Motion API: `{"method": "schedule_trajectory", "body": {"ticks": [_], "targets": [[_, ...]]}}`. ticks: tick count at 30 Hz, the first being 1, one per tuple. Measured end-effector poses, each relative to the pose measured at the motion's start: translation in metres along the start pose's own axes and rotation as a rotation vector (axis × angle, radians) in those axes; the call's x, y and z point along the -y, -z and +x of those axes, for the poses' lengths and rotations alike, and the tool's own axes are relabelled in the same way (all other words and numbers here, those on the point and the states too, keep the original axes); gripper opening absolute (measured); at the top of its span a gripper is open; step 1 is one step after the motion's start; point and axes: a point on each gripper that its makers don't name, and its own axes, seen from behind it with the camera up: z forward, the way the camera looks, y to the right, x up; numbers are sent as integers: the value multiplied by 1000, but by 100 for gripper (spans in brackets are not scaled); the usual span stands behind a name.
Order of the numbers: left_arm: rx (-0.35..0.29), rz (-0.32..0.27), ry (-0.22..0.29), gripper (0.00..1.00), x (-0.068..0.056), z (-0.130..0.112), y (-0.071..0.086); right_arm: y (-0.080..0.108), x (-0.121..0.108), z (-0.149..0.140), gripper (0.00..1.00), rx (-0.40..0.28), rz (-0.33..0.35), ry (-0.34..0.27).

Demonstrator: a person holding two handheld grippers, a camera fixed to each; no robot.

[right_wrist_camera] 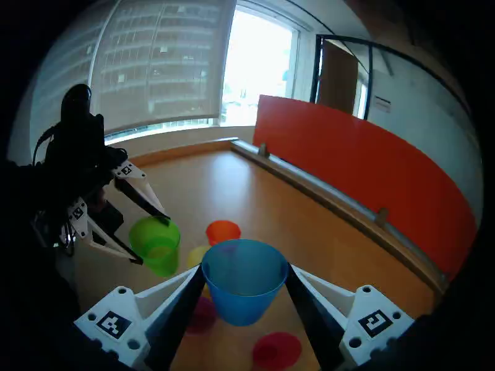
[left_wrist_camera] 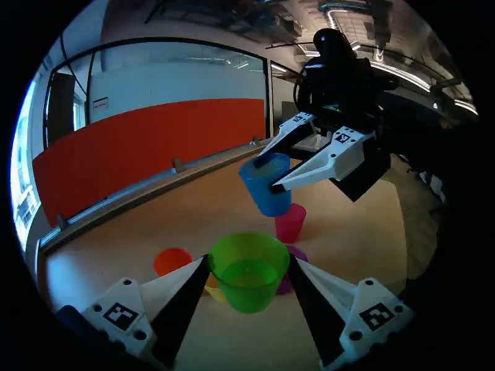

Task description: Pour water

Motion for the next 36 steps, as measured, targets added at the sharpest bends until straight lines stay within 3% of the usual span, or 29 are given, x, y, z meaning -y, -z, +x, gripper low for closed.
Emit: {"method": "schedule_trajectory", "body": {"ticks": [24,36], "targets": [[94,-8,31,89,-9,-50,-14,4,12,-68,92,109,34,-28],[128,-15,45,89,-12,-68,-17,8,21,-85,92,144,54,-30]]}}
